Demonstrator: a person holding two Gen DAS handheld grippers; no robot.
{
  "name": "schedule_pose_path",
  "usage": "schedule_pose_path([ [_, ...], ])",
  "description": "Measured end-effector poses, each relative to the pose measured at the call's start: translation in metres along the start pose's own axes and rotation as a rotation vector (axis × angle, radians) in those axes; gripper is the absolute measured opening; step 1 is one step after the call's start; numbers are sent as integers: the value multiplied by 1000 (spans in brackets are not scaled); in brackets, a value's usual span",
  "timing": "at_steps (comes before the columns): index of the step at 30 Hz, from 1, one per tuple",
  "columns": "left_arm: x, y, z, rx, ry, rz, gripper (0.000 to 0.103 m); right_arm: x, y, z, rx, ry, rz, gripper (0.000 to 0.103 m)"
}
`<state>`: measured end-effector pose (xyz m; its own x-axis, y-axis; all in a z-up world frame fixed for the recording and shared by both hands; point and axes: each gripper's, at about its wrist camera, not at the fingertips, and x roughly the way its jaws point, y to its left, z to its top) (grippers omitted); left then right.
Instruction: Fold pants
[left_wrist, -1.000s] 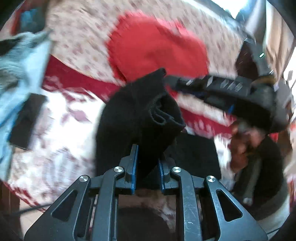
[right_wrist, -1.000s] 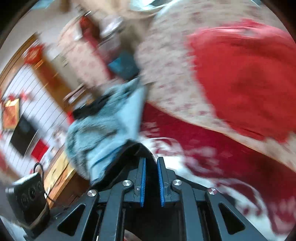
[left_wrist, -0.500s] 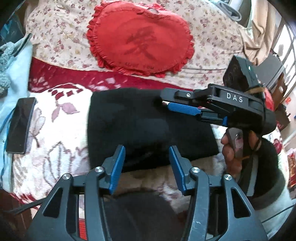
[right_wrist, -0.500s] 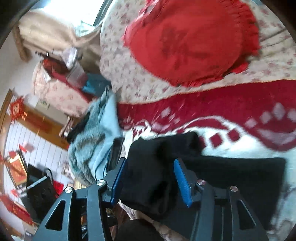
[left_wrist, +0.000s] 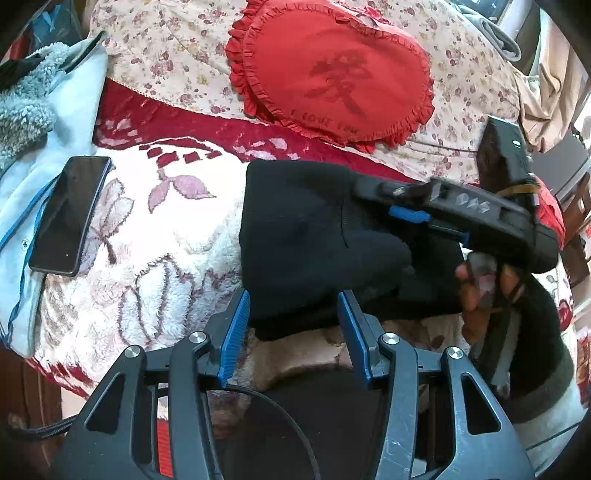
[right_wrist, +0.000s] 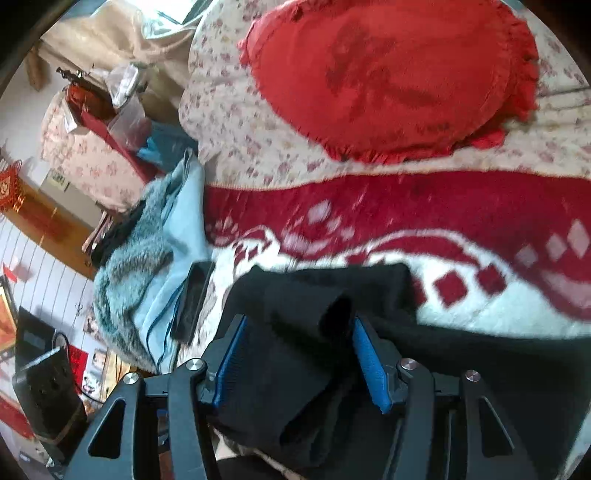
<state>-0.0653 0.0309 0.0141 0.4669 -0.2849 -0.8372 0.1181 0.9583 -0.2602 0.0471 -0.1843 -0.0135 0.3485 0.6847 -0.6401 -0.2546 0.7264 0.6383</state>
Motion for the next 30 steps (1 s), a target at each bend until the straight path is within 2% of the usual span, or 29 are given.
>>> schedule_pose_path([
  [2,1,-1,0,-12,3,-6,49,19,8,-1,-72,56,0,56],
  [4,-2,-1,0,-16,4,-9,49,32,16,-5,-95,75,-29,42],
  [6,-7,-2,0,-13,-5,-4,49,28,26,-8,-124,73,-8,18],
  [8,-12,-2,1,-9,-14,0,49,11,37,-10,-149,48,47,11],
  [13,-20,-10,9,-12,-40,-24,49,-61,52,-11,-224,-54,52,11],
  [16,-15,-25,11,8,-33,-47,49,-93,40,-13,-238,-76,-3,10],
  [17,-10,-32,11,25,-25,-49,49,-102,29,-14,-238,-70,-47,10],
  [20,7,-47,14,65,7,-38,49,-108,-4,-17,-208,-32,-185,10],
  [23,22,-60,19,95,38,-15,49,-99,-49,-21,-149,27,-312,10],
  [26,28,-69,25,127,40,13,49,-93,-69,-23,-95,46,-316,13],
  [29,26,-72,34,136,20,23,49,-112,-61,-23,-98,-5,-348,24],
  [30,27,-73,39,131,11,23,49,-120,-57,-22,-94,-41,-352,25],
])
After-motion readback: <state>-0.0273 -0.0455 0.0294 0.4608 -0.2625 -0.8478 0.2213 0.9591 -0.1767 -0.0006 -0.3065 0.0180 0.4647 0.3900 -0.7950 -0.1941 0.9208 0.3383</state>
